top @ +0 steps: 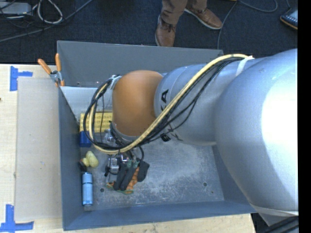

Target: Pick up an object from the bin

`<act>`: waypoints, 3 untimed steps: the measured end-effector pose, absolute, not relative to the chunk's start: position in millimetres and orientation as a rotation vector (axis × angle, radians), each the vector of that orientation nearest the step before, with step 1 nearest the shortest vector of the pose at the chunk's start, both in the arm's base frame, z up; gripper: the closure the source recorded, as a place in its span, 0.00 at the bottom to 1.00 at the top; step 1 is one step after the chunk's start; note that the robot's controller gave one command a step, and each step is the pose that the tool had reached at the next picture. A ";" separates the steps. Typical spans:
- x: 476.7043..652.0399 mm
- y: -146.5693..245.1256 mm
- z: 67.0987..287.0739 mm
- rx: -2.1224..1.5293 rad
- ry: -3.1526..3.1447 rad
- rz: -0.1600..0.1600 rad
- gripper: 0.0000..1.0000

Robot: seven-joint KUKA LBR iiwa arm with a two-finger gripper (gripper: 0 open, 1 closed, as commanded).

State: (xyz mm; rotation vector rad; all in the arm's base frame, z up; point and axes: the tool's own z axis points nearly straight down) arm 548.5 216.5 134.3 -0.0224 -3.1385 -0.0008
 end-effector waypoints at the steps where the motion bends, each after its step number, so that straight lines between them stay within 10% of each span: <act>1: 548.5 216.5 134.3 -0.023 -3.138 -0.001 0.00; 3: 511.9 161.9 88.6 0.013 -3.141 -0.002 0.00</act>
Offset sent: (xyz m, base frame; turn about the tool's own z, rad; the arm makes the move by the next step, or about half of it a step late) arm -0.0232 -0.0463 -0.0296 -0.0070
